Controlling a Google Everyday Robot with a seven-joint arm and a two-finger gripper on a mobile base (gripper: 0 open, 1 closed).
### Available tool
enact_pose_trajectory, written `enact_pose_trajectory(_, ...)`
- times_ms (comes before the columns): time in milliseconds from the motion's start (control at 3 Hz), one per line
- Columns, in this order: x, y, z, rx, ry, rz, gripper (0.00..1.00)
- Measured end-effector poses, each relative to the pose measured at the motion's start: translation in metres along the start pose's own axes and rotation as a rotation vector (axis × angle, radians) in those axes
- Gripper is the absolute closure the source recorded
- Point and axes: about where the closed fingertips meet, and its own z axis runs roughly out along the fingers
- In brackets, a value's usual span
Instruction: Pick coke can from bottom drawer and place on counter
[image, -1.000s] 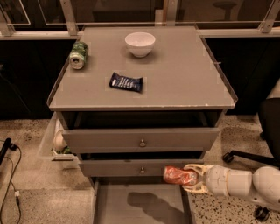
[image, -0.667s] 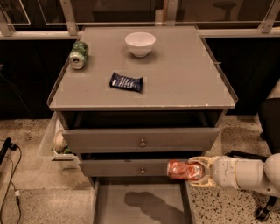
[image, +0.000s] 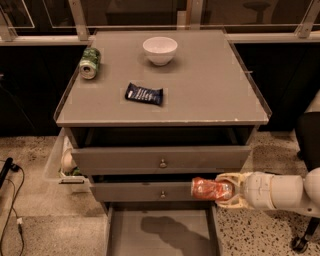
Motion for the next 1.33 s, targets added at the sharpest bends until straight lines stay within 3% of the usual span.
enact_pose_trajectory(1000,-0.101,-0.129,-0.069,0.029,0.021,-0.121,1.00)
enact_pose_trajectory(1333,-0.134,-0.220,-0.091,0.075,-0.031,-0.139,1.00)
